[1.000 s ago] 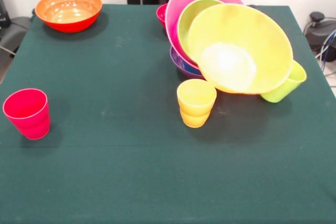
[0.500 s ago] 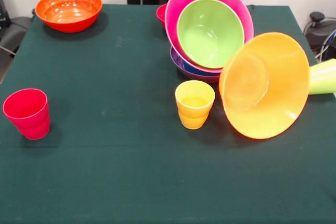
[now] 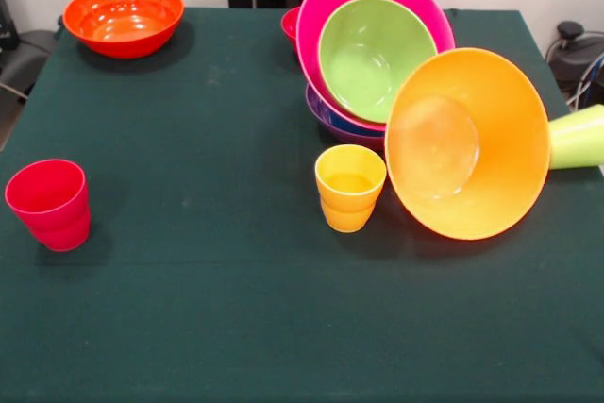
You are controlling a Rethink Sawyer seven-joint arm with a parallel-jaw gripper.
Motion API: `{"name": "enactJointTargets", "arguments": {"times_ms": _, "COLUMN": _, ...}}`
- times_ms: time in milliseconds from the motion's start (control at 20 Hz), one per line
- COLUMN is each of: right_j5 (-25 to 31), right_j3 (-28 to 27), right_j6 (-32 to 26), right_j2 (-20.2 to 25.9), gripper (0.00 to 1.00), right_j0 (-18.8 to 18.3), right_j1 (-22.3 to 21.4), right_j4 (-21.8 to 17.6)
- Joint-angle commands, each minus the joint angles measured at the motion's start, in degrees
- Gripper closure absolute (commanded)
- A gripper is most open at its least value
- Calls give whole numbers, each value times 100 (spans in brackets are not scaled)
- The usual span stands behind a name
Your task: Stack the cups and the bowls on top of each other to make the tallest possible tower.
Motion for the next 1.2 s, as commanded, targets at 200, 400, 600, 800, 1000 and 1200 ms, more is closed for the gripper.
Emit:
{"name": "enactJointTargets", "arguments": {"times_ms": 200, "right_j5": 109, "right_j3": -66, "right_j6": 746, "right_j2": 282, "gripper": 0, "right_j0": 17, "right_j1": 313, "right_j4": 78}}
{"name": "enactJointTargets", "arguments": {"times_ms": 400, "right_j5": 127, "right_j3": -83, "right_j6": 746, "right_j2": 275, "gripper": 0, "right_j0": 20, "right_j1": 316, "right_j4": 80}}
{"name": "enactJointTargets", "arguments": {"times_ms": 600, "right_j5": -48, "right_j3": -51, "right_j6": 796, "right_j2": 350, "gripper": 0, "right_j0": -8, "right_j1": 421, "right_j4": 118}}
{"name": "enactJointTargets", "arguments": {"times_ms": 800, "right_j5": -122, "right_j3": -119, "right_j6": 847, "right_j2": 407, "gripper": 0, "right_j0": 5, "right_j1": 531, "right_j4": 178}}
{"name": "enactJointTargets", "arguments": {"times_ms": 1000, "right_j5": -137, "right_j3": -189, "right_j6": 839, "right_j2": 438, "gripper": 0, "right_j0": -8, "right_j1": 599, "right_j4": 224}}
{"name": "enactJointTargets", "arguments": {"times_ms": 1200, "right_j5": -177, "right_j3": -209, "right_j6": 826, "right_j2": 467, "gripper": 0, "right_j0": -19, "right_j1": 640, "right_j4": 288}}
